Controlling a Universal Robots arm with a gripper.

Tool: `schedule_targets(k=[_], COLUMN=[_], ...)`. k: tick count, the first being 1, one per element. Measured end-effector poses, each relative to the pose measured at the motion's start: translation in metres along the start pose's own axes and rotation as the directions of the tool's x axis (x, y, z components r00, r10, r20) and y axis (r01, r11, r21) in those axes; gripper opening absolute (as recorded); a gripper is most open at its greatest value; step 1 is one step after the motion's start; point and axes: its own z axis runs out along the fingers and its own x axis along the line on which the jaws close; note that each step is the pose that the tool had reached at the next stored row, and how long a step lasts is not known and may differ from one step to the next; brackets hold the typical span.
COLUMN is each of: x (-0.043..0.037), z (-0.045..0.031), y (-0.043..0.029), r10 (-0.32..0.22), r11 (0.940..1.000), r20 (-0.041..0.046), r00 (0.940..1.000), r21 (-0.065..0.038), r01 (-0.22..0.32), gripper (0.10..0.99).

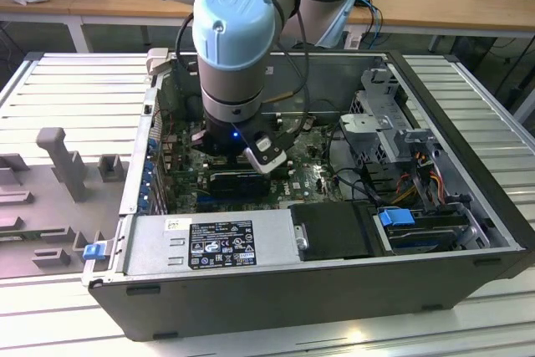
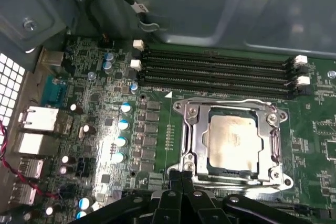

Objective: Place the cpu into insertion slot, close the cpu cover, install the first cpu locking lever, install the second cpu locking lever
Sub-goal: 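Install the second cpu locking lever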

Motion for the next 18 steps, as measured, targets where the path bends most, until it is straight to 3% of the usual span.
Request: schedule_targets(k=[2, 5, 6, 7, 12, 13, 15, 18], x=[0.0004, 0.0025, 0.0023, 0.0023, 0.0022, 0.0021, 0.0014, -0.0021], z=[0.0026, 0.0057, 0.0027, -0.006, -0.0067, -0.0103, -0.032, -0.0374], y=[-0.0008, -0.0019, -0.0005, 0.0022, 0.002, 0.0032, 0.0104, 0.0119], r10=[0.0, 0.0, -0.001, 0.0, 0.0, -0.001, 0.0, 0.0], r11=[0.9999, 0.9998, 0.9998, 0.9998, 0.9997, 0.9997, 0.9997, 0.9997], r20=[0.0016, 0.0012, 0.0024, 0.0019, 0.0021, 0.0022, 0.0022, 0.0016], r00=[1.0, 1.0, 1.0, 1.0, 1.0, 1.0, 1.0, 1.0], r21=[-0.017, -0.02, -0.022, -0.021, -0.026, -0.026, -0.026, -0.026], r01=[0.0, 0.0, 0.001, 0.001, 0.0, 0.001, 0.001, 0.0], gripper=[0.106, 0.106, 0.106, 0.106, 0.106, 0.106, 0.106, 0.106])
